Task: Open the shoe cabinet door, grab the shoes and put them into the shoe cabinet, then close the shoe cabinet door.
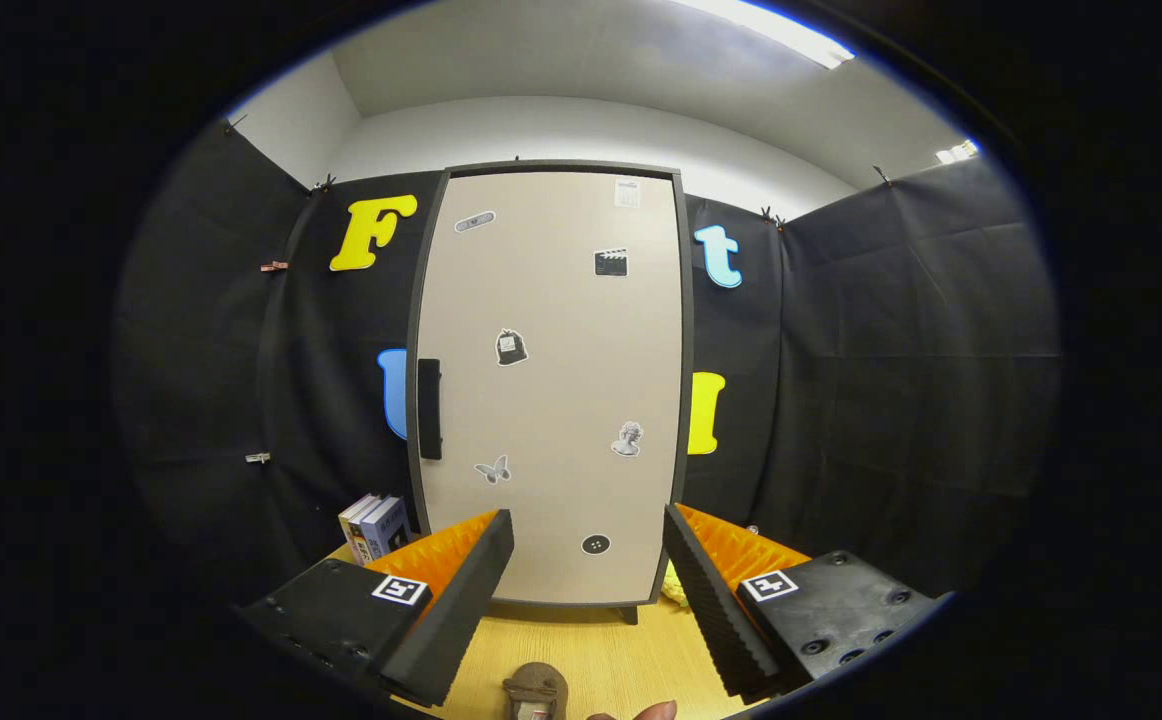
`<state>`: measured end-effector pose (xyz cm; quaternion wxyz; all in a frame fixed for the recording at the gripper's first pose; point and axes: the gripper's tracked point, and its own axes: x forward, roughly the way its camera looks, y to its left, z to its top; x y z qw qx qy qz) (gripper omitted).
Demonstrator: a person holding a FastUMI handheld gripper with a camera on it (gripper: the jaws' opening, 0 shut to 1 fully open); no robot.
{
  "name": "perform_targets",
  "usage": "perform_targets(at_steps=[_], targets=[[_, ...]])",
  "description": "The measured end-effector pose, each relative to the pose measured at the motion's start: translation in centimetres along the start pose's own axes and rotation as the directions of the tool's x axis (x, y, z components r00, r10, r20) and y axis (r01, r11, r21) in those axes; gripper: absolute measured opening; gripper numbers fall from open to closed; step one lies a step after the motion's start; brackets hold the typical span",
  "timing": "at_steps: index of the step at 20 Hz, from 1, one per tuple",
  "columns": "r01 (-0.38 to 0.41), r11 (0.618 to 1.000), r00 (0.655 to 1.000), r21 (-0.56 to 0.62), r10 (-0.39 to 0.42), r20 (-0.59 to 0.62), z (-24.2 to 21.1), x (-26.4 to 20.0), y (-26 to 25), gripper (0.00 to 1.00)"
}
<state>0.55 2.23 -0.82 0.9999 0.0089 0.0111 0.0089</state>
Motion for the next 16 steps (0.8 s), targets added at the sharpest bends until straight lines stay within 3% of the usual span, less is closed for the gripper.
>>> perform_targets(at_steps=[9,16], targets=[[-0.03,1.0,1.0,0.002,0.03,0.002,0.3,1.1,2.7,0.98],[-0.087,0.996,0.996,0.021,0.087,0.017,1.3,6.1,8.3,0.98]])
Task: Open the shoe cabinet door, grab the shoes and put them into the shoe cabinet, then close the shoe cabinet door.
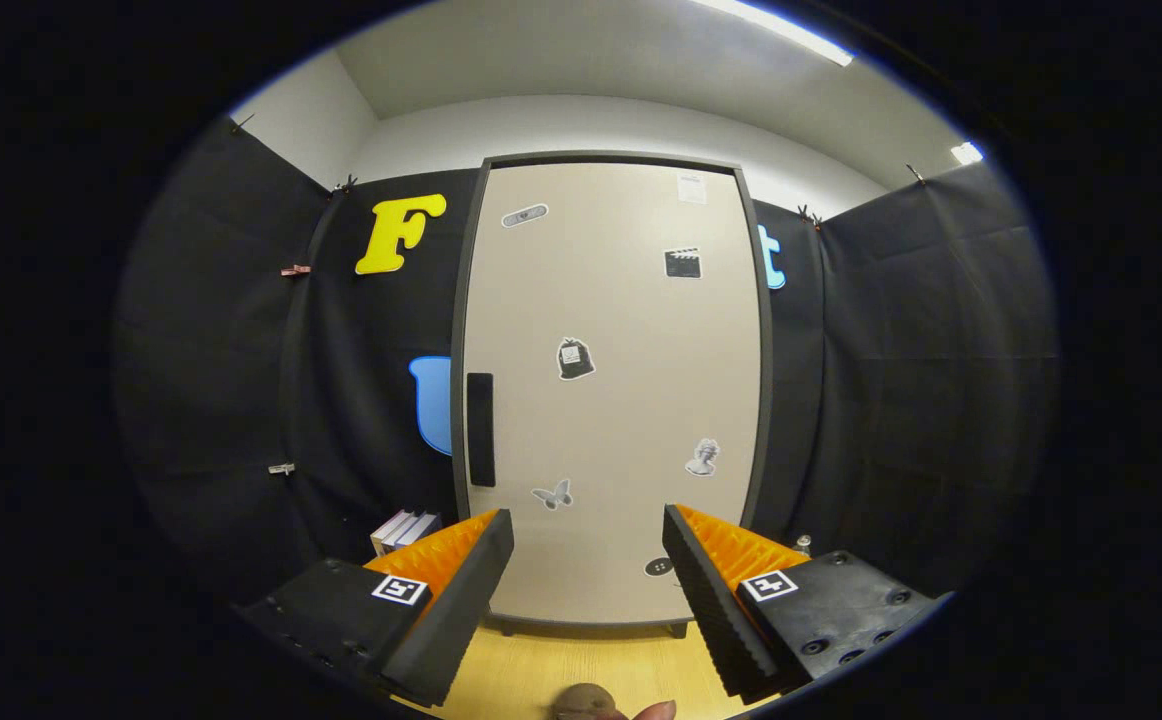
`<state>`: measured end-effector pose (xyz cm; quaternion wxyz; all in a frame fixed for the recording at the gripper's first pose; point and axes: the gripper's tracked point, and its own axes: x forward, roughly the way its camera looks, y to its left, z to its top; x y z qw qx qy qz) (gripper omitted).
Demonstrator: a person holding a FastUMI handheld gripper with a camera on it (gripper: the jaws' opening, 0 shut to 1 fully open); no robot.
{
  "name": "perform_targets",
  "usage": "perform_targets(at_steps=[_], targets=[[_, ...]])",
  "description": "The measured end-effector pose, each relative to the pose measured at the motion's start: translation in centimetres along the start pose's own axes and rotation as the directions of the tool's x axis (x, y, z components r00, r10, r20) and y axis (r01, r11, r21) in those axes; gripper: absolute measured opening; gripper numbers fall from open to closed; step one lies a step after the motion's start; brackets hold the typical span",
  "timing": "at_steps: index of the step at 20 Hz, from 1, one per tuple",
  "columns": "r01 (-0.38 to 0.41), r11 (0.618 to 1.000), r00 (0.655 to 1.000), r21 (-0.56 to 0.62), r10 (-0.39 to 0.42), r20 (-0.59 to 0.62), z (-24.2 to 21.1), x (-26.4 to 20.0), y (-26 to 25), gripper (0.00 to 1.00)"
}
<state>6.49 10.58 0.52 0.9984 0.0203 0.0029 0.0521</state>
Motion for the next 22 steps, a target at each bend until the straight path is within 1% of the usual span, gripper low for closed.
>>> perform_targets(at_steps=[3,6,8,13,17,18,20,21,22], targets=[[-0.031,0.999,1.0,0.015,0.03,0.003,0.7,2.9,2.7,0.98],[-0.062,0.998,0.998,0.034,0.062,-0.008,0.5,6.4,5.7,0.98],[-0.066,0.997,0.998,0.036,0.066,-0.01,0.3,8.8,7.3,0.98],[-0.044,0.999,0.999,0.025,0.044,-0.022,-0.2,14.9,9.5,0.98],[-0.021,0.999,0.999,0.049,0.023,-0.042,-0.9,18.0,9.9,0.98],[-0.012,0.998,0.999,0.061,0.015,-0.051,-1.1,18.4,9.9,0.95],[-0.001,0.998,0.998,0.062,0.005,-0.07,-1.8,19.5,10.0,0.85],[0.003,0.999,0.997,0.054,0.001,-0.072,-1.9,19.7,10.1,0.84],[0.004,0.999,0.997,0.049,-0.001,-0.073,-2.1,20.1,10.3,0.72]])
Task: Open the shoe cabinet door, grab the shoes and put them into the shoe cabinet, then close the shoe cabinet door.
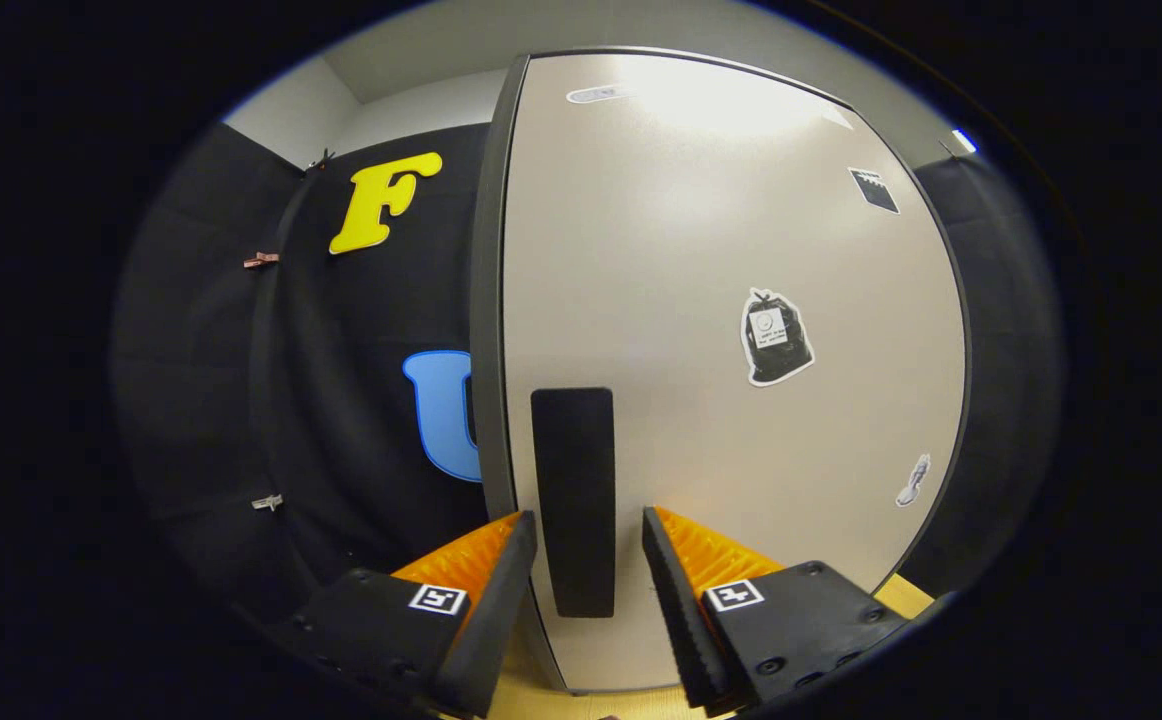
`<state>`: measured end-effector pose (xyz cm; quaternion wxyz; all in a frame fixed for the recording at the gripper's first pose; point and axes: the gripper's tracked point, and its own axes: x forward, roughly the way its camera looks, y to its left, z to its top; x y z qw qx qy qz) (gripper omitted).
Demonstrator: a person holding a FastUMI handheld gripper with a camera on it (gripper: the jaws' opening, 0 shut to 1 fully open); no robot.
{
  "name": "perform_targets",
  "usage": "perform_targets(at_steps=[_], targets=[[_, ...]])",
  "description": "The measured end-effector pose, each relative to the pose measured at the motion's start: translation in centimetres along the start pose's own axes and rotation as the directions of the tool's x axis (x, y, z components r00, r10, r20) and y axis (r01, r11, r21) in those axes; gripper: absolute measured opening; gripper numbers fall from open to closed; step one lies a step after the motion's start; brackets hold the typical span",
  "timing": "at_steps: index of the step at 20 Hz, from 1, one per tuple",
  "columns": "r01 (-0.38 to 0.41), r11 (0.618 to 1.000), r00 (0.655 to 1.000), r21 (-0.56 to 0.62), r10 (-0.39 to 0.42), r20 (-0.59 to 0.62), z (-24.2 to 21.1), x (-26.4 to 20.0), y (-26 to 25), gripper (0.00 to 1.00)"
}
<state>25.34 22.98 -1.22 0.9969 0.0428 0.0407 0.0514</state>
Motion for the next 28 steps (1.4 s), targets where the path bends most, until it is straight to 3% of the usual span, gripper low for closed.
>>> perform_targets(at_steps=[4,9,10,16,20,28], targets=[[0.03,0.998,0.999,-0.048,-0.029,0.021,0.1,0.1,0.1,0.38],[0.007,1.0,1.0,-0.013,-0.007,-0.009,-0.1,-0.2,-0.1,0.3],[0.002,1.0,1.0,-0.006,-0.002,-0.02,-0.2,-0.5,0.0,0.23],[-0.071,0.997,0.997,0.019,0.072,-0.023,0.3,-4.5,0.3,0.23],[-0.112,0.993,0.993,0.027,0.112,-0.021,0.6,-9.7,-2.4,0.23],[-0.177,0.983,0.984,0.037,0.178,-0.028,0.6,-15.8,-5.6,0.23]])
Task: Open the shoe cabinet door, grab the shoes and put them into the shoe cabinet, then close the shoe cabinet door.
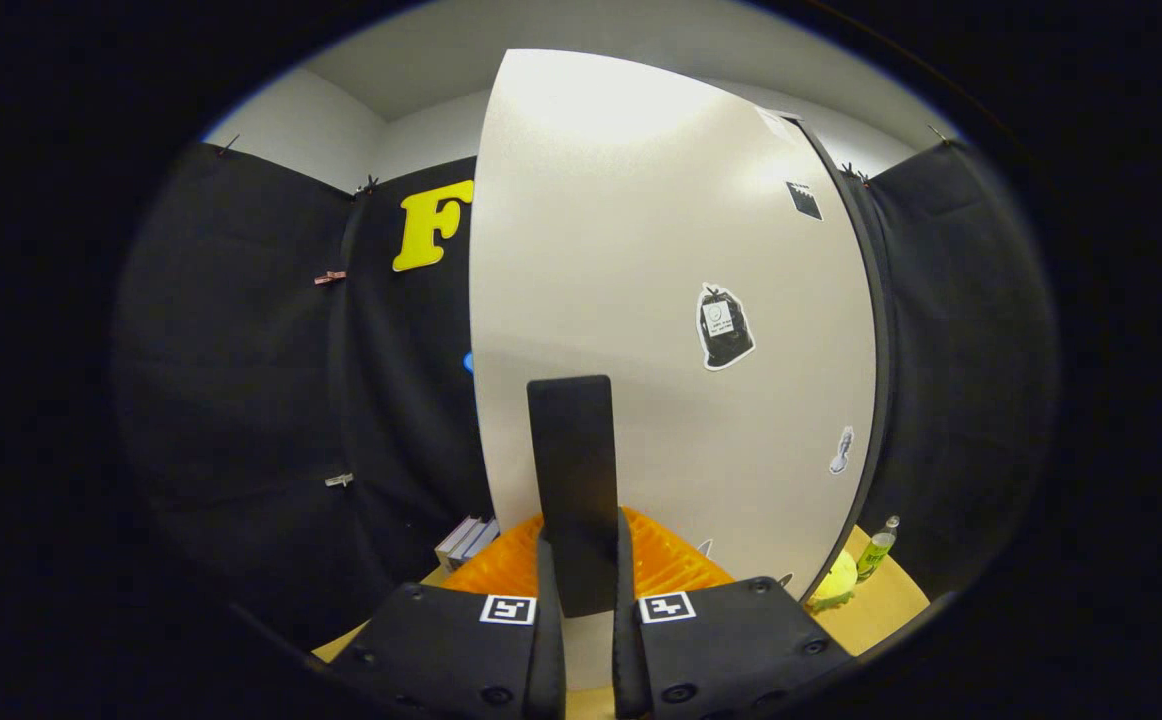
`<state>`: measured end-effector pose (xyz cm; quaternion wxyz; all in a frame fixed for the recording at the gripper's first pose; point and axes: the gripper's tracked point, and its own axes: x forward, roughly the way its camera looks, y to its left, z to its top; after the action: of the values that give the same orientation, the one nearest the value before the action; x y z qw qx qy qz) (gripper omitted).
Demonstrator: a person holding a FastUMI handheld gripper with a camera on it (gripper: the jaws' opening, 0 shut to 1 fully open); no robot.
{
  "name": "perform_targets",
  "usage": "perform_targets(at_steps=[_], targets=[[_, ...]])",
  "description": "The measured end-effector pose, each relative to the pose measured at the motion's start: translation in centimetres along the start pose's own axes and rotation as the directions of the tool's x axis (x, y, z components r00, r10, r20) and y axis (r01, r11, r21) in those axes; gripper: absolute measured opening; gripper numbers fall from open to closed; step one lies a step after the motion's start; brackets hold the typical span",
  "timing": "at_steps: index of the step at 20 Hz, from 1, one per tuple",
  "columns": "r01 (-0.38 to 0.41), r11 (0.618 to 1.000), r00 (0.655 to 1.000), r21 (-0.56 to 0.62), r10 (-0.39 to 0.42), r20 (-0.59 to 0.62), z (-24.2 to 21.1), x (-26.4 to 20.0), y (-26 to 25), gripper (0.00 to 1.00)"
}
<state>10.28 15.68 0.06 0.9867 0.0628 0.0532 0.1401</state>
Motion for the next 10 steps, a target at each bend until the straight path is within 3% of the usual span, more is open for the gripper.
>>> perform_targets(at_steps=[10], targets=[[-0.019,1.0,1.0,0.004,0.019,-0.001,0.7,-3.3,-1.9,0.22]])
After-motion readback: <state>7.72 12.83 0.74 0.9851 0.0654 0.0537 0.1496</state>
